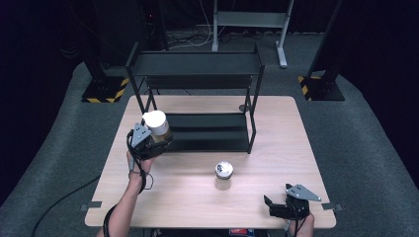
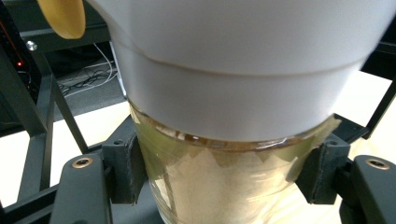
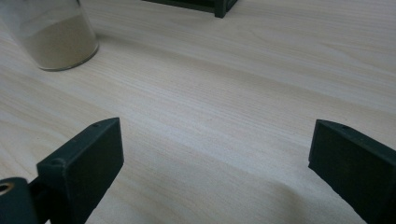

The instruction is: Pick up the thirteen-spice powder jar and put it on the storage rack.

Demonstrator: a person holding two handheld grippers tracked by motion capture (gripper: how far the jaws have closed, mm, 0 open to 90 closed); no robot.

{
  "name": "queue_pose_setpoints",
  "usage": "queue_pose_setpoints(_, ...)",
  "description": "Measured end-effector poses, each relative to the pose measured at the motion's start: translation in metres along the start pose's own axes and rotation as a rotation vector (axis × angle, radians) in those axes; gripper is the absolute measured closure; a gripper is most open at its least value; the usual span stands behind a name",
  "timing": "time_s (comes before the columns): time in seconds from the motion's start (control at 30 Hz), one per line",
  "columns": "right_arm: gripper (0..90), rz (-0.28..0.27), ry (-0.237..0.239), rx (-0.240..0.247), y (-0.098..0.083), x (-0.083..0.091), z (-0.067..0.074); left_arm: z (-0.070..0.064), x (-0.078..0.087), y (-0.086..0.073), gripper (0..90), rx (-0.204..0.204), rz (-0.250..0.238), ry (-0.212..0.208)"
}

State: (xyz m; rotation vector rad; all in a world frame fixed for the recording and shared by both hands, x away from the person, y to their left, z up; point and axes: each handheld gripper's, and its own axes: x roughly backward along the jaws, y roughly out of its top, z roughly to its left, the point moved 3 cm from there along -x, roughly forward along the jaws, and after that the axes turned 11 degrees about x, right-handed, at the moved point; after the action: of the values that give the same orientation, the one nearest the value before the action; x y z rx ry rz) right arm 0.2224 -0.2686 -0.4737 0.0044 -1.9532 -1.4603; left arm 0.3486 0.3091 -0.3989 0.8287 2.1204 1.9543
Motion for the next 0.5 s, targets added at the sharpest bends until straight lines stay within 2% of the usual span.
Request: queue_pose_setpoints(0.5, 2.4, 0.000, 0.000, -0.001, 0.000, 0.000, 0.000, 0.003, -0.012, 0.016, 29.9, -0.008, 0.001, 0.017)
